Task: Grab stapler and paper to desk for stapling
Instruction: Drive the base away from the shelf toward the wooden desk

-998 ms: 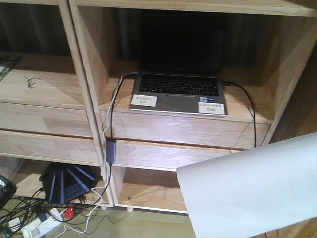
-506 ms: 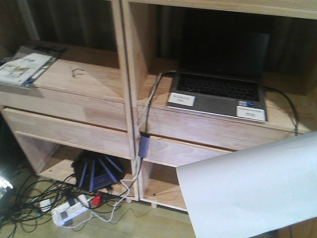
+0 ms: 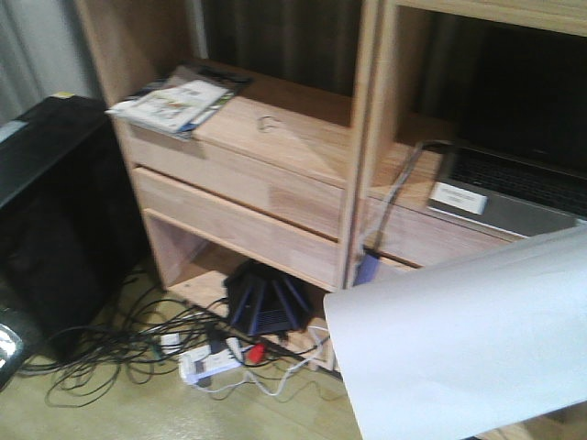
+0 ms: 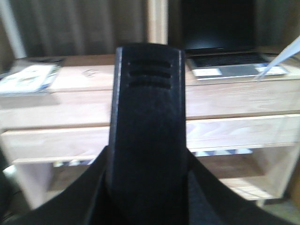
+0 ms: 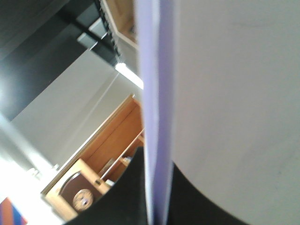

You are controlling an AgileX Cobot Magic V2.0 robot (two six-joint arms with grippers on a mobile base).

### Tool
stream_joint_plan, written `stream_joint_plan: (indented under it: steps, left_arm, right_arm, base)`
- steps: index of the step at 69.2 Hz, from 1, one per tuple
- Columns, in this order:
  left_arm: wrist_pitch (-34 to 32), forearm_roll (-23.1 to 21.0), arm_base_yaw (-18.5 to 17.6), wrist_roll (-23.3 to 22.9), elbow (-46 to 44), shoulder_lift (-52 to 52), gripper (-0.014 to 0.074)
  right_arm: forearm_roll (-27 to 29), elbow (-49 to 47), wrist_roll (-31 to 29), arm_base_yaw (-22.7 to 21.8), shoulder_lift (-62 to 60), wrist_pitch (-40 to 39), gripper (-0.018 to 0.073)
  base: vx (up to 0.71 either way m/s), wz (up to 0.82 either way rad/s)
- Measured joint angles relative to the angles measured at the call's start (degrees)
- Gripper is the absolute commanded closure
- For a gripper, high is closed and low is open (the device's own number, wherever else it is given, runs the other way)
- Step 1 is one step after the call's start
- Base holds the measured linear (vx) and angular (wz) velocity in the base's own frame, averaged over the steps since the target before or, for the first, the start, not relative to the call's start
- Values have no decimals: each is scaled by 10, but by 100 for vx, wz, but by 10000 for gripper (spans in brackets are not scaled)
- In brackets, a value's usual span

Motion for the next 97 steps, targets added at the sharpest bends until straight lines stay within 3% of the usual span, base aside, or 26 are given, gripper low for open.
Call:
stream_joint_plan:
  steps: [97]
  left_arm:
    - [0, 0, 0, 0, 0, 0, 603]
  right_arm:
    - [0, 0, 0, 0, 0, 0, 561]
  base:
    - [5, 46]
